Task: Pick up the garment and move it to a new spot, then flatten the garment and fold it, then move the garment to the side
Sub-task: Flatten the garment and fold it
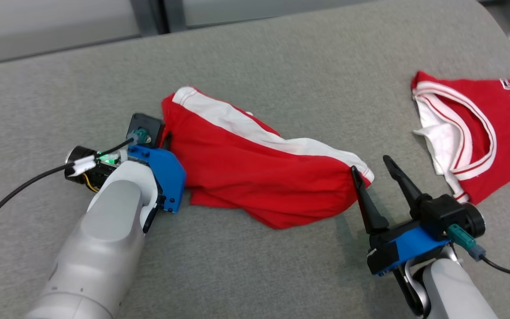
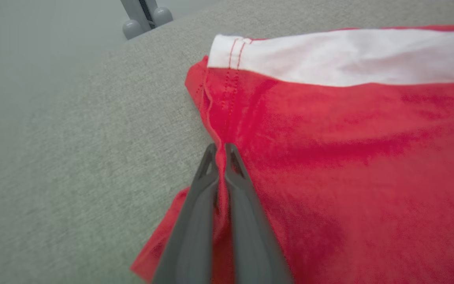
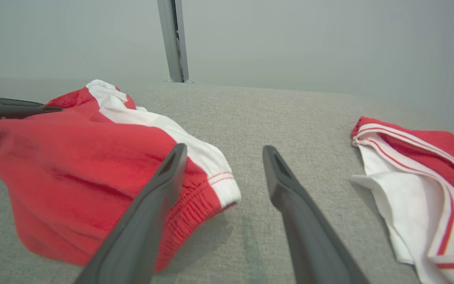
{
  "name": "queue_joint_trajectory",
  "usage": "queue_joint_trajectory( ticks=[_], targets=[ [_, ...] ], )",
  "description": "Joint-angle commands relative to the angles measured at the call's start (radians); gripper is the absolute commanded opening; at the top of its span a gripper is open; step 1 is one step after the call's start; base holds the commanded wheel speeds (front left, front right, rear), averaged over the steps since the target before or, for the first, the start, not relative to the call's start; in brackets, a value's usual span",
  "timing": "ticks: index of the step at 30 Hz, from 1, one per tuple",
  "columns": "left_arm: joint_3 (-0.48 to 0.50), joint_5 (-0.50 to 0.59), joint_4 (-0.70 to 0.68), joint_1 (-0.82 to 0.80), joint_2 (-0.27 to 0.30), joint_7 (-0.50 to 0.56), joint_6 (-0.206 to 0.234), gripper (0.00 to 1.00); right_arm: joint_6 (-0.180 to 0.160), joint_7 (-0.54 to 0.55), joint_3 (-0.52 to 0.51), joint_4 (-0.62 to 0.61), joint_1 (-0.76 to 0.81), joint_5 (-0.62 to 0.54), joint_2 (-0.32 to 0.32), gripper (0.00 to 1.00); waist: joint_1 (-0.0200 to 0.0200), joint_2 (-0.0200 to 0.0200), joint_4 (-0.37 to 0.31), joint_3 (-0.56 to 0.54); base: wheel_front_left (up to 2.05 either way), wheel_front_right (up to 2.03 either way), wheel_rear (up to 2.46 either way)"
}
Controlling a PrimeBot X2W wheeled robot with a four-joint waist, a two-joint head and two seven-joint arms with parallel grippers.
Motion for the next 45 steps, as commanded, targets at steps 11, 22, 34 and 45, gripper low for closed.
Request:
queue_joint_trajectory(
  ticks=[11, 22, 34, 45],
  targets=[
    [0.085, -0.127, -0.014, 0.178, -0.017, -0.209, 0.003, 0.0, 0.0, -0.005, -0.043, 0.033, 0.071, -0.013, -0.01, 1.0, -0.0001, -0.0002, 0.132, -0.139, 0.0, 0.0, 0.0],
    [0.145, -0.2, -0.179, 0.453, -0.031, -0.231, 0.047, 0.0, 0.0, -0.005, -0.023, 0.056, 0.122, -0.001, 0.005, 1.0, -0.0001, -0.0002, 0.204, -0.247, 0.0, 0.0, 0.0],
    [0.251, -0.185, -0.413, 0.693, -0.008, -0.231, 0.141, 1.0, 0.0, -0.005, -0.024, 0.07, 0.147, 0.005, 0.021, 1.0, -0.0001, -0.0002, 0.208, -0.307, 0.0, 0.0, 0.0],
    [0.324, -0.089, -0.593, 0.733, 0.02, -0.231, 0.187, 1.0, 0.0, -0.005, -0.07, 0.083, 0.136, -0.022, 0.034, 1.0, -0.0001, -0.0002, 0.203, -0.326, 0.0, 0.0, 0.0]
  ],
)
